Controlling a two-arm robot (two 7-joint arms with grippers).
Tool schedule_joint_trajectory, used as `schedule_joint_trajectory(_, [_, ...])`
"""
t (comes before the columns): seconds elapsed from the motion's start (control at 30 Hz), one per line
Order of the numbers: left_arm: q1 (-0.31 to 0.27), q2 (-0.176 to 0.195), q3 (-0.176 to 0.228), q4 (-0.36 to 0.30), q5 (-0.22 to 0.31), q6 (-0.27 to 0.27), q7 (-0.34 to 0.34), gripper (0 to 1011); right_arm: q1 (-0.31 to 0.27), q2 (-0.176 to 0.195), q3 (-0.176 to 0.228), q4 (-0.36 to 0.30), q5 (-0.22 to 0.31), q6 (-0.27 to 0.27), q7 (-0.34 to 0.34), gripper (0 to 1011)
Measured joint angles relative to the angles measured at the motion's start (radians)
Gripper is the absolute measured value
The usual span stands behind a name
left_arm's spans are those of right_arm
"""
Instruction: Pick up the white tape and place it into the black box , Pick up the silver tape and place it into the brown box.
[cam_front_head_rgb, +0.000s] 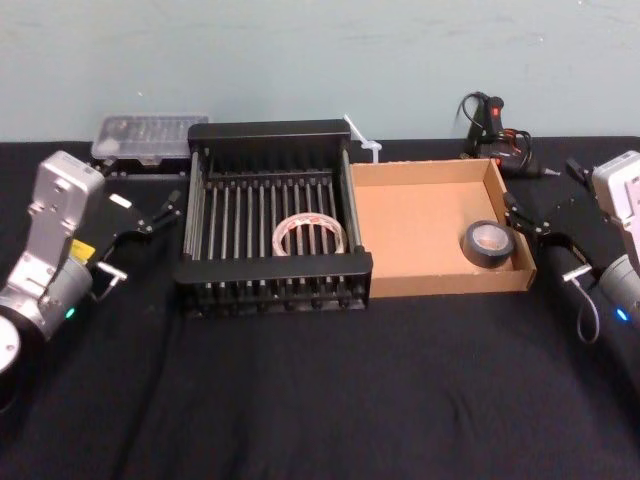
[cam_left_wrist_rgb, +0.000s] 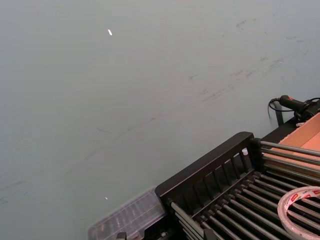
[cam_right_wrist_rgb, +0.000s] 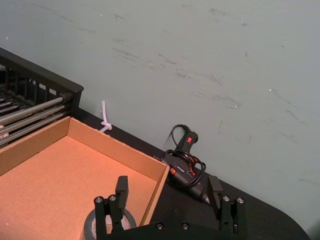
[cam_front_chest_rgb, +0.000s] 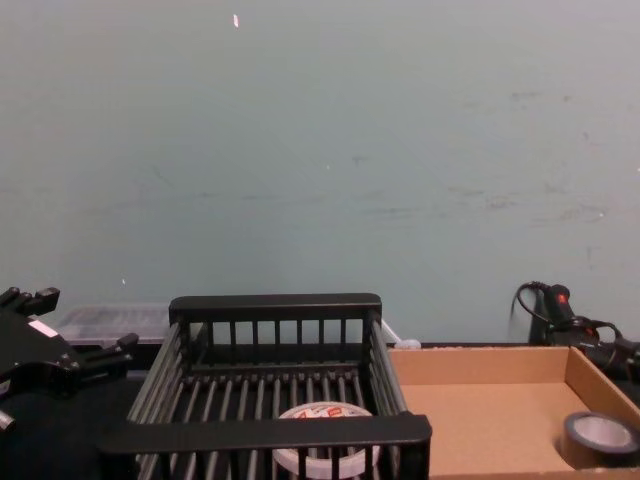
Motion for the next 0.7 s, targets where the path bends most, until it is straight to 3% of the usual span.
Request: schedule_joint_trajectory(0.7, [0.0, 0.0, 0.0, 0.0, 0.0, 0.0, 0.0, 1001, 0.0, 0.0, 0.0, 0.0, 0.0, 0.0, 0.0, 1002])
